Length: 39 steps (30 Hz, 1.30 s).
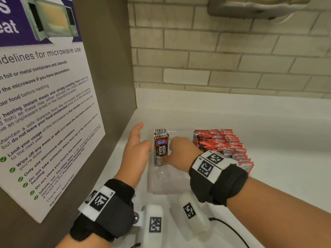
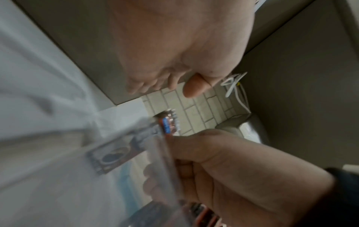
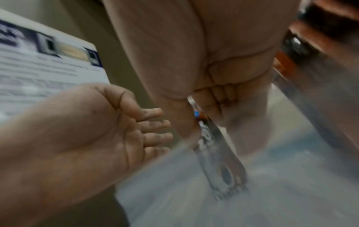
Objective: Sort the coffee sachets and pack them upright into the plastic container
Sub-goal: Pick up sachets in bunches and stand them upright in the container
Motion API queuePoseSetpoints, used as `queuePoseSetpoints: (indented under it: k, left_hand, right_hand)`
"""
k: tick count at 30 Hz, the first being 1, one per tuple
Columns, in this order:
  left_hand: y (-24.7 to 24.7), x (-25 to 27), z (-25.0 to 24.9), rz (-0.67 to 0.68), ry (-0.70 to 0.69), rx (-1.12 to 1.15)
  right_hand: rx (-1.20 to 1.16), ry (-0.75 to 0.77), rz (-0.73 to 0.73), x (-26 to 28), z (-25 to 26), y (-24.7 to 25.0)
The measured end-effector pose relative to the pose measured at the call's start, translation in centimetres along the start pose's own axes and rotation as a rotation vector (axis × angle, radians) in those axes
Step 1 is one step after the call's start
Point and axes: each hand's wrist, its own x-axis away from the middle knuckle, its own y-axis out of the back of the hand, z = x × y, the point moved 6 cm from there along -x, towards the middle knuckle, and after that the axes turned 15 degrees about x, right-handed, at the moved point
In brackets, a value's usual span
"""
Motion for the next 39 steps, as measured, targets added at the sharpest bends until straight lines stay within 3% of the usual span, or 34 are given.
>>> queuePoseSetpoints:
  k: [3,5,9,14,19,28,39]
  left_hand:
    - [-0.7,0.6,-3.1,-0.016,-0.206,-0.006]
    - [-1.9,0.9,-4.2,0.037,-0.255,-0.051]
    - [-5.5,1.3,-2.7,0.285,-0.133,-0.247]
    - [-8.7,1.8,0.8,0.463,-0.007,-0.444]
    - [-9.6,1.2,2.1,0.453,0.027,-0.544]
    - [-11.7,1.5,1.9,0.476,-0.131,-0.574]
    - [-11.8,0.7,1.9,0.48,-0.186,-0.575]
  right_hand:
    - [-0.036,0.046,-0.102,2.1,-0.2,2.9]
    - [-0.084,0.029,-0.211,3.5,-1.4,5.1]
    - [-0.091,-0.104,-0.355,5.7,-5.9,7.1]
    - [0.035,-0.208,-0.312,7.2,-8.7,5.0]
    - [0.209,-0.218,-0.339,7.4,-9.1,3.8]
    - [0.161,-0.331,-0.454,8.1,-10.2,4.0]
    - [0.179,-0.316,-0.377,8.1,-10.1,2.9]
